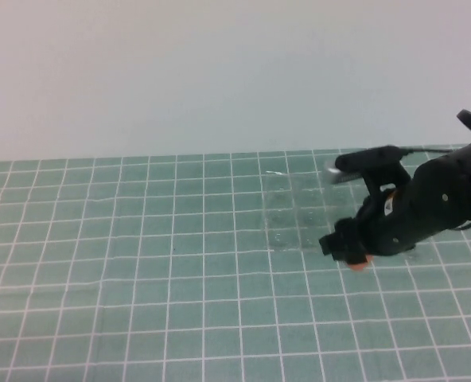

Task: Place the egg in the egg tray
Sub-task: Pick up the egg, then place the egg in the egg tray

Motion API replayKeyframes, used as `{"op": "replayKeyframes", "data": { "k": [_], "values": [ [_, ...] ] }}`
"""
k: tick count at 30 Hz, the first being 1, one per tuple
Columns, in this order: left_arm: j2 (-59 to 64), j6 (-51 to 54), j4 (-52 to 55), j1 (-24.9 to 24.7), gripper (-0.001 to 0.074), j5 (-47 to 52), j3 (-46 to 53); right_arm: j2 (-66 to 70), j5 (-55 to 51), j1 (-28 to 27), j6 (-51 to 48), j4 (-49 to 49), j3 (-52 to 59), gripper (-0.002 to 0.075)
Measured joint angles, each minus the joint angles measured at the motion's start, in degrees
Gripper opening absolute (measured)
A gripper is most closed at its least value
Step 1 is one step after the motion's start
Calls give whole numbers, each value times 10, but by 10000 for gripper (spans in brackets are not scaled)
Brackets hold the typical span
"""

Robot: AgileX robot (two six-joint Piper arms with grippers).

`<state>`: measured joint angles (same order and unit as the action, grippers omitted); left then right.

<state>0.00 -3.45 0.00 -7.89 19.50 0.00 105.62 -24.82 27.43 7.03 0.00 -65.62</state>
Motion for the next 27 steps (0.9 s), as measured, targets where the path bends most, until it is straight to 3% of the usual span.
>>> {"op": "replayKeyframes", "data": {
  "k": [6,11,18,27],
  "values": [
    [0,0,0,-1,-1,0,0,-4,116,0,-64,-3,3,372],
    [0,0,0,-1,-1,0,0,-4,282,0,-91,-9,40,372],
    [0,0,0,-1,-1,0,0,3,574,0,-137,-131,140,372],
    [0,0,0,-1,-1,0,0,86,766,0,-138,-172,176,372]
  ]
}}
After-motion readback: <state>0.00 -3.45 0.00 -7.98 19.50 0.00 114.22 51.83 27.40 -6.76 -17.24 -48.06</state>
